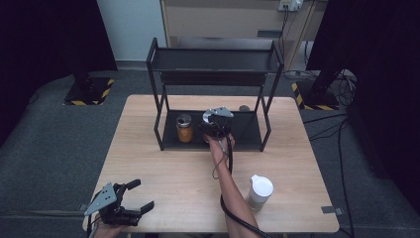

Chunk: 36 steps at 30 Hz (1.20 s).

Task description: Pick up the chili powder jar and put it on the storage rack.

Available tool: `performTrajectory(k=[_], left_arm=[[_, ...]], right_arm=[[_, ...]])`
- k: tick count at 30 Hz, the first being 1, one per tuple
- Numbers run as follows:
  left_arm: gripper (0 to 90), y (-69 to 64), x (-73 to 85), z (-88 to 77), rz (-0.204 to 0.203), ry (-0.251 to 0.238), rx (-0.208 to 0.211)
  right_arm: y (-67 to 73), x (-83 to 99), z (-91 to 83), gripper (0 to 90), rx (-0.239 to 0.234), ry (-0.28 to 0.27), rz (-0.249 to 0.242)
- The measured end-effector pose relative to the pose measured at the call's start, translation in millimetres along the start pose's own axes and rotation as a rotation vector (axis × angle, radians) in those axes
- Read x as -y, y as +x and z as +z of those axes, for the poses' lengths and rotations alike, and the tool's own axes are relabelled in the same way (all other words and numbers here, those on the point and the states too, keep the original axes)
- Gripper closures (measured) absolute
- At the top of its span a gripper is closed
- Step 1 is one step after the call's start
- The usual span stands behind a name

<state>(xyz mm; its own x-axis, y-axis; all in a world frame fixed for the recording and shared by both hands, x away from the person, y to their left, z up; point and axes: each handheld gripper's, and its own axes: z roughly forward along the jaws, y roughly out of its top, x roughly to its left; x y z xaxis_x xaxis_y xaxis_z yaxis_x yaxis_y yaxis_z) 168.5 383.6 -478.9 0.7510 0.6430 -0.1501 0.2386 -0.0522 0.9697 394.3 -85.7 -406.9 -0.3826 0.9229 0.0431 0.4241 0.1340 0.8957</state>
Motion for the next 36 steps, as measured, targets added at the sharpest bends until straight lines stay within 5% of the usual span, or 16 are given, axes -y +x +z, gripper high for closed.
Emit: performTrajectory(k=[7,18,22,36], left_arm=[[4.7,0.2,0.1,0.1,-0.001,0.000,0.001],[4.7,-0.2,-0.5,0.6,0.001,0.003,0.002],[4.7,-0.3,-0.6,0.5,0.003,0.003,0.002],[4.7,-0.4,-1.0,1.3,0.004,0.008,0.003]], right_arm=[[0.5,1.3,-3.6,12.0,0.010,-0.022,0.026],[5.1,-11.7,-28.5,10.2,0.006,-0.098,-0.029],[2.3,-20.4,-38.3,10.1,-0.024,-0.108,-0.013],[-1.7,-57.8,-101.5,10.6,-0.100,-0.159,-0.102]])
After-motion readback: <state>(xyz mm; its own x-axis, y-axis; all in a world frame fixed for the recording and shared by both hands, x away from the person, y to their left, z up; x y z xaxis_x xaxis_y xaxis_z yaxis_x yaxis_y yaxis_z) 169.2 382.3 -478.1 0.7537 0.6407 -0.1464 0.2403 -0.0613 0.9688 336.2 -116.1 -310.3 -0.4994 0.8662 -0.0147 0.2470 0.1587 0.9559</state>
